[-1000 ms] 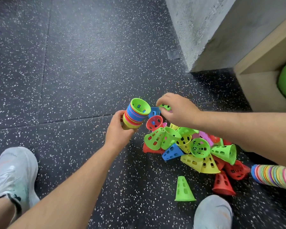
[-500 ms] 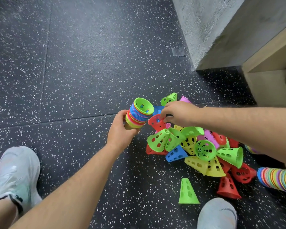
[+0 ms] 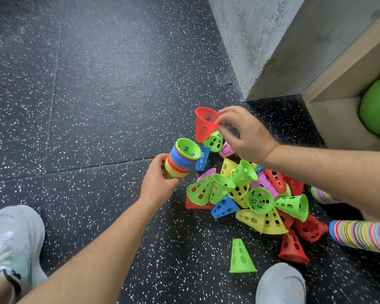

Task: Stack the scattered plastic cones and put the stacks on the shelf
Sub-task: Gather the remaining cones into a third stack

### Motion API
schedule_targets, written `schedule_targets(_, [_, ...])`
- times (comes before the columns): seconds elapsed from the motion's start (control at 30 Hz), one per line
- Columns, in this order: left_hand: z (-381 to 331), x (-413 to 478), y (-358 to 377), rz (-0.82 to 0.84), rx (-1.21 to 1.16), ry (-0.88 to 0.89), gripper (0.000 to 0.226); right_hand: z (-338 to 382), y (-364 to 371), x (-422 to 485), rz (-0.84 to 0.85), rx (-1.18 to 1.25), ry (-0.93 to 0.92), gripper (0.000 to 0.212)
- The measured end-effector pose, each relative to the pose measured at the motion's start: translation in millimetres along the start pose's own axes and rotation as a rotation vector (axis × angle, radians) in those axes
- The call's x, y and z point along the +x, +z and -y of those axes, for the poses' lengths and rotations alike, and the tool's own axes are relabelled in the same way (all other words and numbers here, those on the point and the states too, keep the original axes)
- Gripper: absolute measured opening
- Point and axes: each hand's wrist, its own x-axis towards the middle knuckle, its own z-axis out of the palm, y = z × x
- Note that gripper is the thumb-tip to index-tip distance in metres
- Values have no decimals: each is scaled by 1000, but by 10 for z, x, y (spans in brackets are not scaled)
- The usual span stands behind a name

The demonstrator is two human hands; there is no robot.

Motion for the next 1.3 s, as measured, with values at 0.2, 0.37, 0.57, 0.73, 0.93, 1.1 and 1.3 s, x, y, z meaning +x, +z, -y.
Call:
schedule_targets(0.2, [-161,113,89,1,12,57,65,2,113,-105,195,21,-12,28])
schedule_targets(0.37, [-152,213,89,11,12,55,64,-352,163,-96,327,-171,163,33])
schedule_targets(0.57, [-98,302,112,7,35,32,67,-693,355,142,582,-409,232,41])
schedule_targets(0.73, [-111,390,136,24,55,31,68,-764,531,295,674,-552,215,61])
schedule_targets(0.93, [-92,383,136,27,57,33,69,-686,516,385,471,-524,233,80])
schedule_targets(1.1, [-78,324,88,10,30,51,66,-511,196,430,227,-283,242,72])
schedule_targets(1.3, [-143,168,-42,-29,-18,77,64,6,-39,269,-30,62,247,65])
